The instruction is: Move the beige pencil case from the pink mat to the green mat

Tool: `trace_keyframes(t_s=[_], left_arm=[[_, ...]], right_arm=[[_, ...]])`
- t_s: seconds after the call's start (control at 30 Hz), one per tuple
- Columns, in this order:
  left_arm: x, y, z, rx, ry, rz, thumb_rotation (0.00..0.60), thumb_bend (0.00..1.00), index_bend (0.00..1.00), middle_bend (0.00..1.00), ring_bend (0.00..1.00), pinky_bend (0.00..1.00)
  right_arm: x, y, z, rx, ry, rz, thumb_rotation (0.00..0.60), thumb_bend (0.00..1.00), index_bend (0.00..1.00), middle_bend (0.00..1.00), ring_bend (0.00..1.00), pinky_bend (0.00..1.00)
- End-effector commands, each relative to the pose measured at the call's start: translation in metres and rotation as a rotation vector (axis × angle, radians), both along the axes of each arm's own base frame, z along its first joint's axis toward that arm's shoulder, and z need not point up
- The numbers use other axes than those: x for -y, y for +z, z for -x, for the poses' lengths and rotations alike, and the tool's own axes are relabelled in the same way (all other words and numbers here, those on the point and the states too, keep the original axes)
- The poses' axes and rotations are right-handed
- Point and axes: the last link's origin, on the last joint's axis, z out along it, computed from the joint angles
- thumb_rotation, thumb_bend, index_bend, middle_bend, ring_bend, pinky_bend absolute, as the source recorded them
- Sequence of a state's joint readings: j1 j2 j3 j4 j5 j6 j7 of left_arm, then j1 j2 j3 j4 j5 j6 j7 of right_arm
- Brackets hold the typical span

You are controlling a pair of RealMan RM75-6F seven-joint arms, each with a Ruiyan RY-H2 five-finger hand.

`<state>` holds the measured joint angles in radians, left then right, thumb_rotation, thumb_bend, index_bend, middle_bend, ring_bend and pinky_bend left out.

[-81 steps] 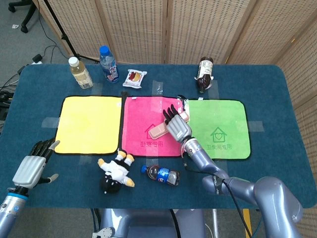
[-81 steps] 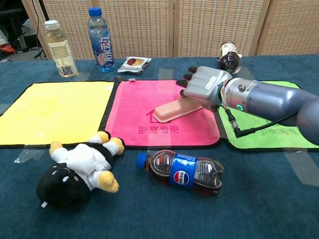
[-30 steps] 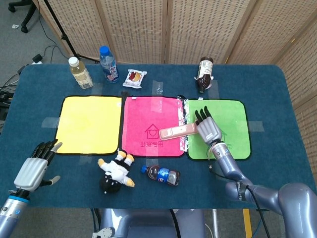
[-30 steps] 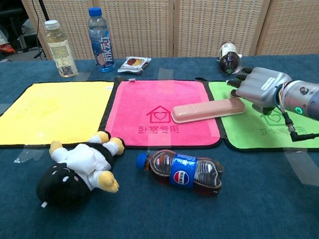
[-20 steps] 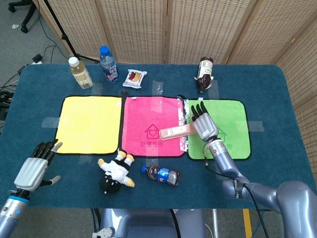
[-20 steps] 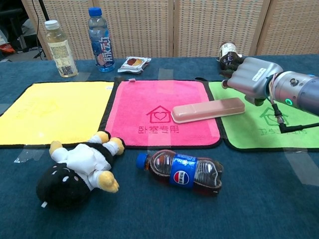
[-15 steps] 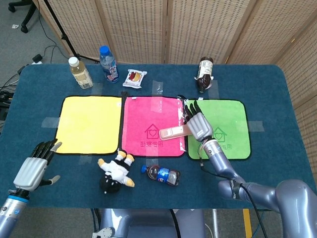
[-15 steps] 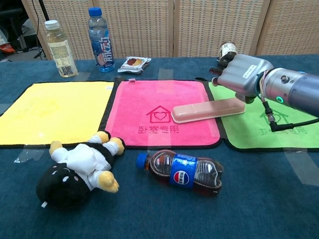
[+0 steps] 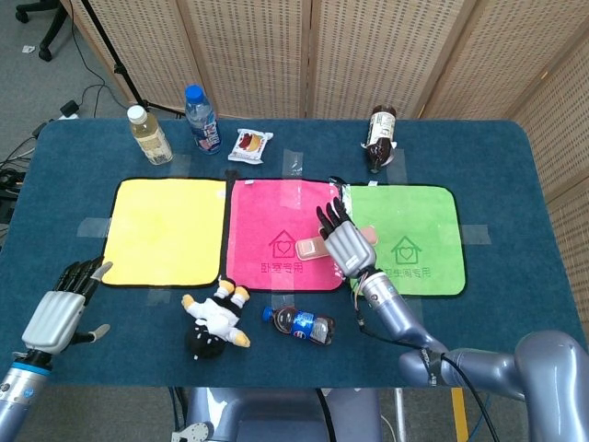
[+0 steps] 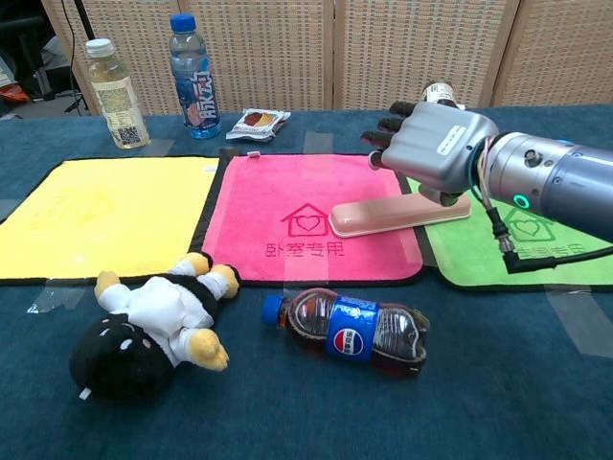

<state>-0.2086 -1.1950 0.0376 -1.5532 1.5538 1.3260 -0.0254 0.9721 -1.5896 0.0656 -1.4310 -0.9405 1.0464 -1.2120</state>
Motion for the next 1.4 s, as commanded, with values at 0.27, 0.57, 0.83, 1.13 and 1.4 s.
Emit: trace_keyframes(t_s=[0.27,0.57,0.83,1.13,1.4], left_arm=[[0.005,0.0,-0.004,0.006,-0.021,0.004,0.6,0.16,0.0,0.0,0.0,0.0],[0.003,0.001,-0.002,0.012,-0.012,0.006,0.6,0.16,0.0,0.0,0.0,0.0],[0.002,0.002,-0.001,0.014,-0.008,0.004,0.6,0.16,0.0,0.0,0.0,0.0],[0.003,0.002,-0.002,0.018,-0.013,0.007,0.6,0.16,0.0,0.0,0.0,0.0],[0.004,0.002,-0.004,0.021,-0.023,0.007,0.6,0.16,0.0,0.0,0.0,0.0]], right_arm=[[-0.014,-0.021,-0.015,0.031,-0.01,-0.036,0.6,0.54,0.16,0.0,0.0,0.0],[-0.013,-0.044,-0.024,0.029,-0.018,-0.064,0.6,0.54,0.16,0.0,0.0,0.0],[-0.013,-0.053,-0.03,0.031,-0.011,-0.073,0.6,0.54,0.16,0.0,0.0,0.0],[-0.022,-0.056,-0.032,0.044,-0.013,-0.083,0.6,0.54,0.16,0.0,0.0,0.0],[-0.025,-0.054,-0.021,0.044,-0.044,-0.083,0.6,0.54,0.16,0.0,0.0,0.0]])
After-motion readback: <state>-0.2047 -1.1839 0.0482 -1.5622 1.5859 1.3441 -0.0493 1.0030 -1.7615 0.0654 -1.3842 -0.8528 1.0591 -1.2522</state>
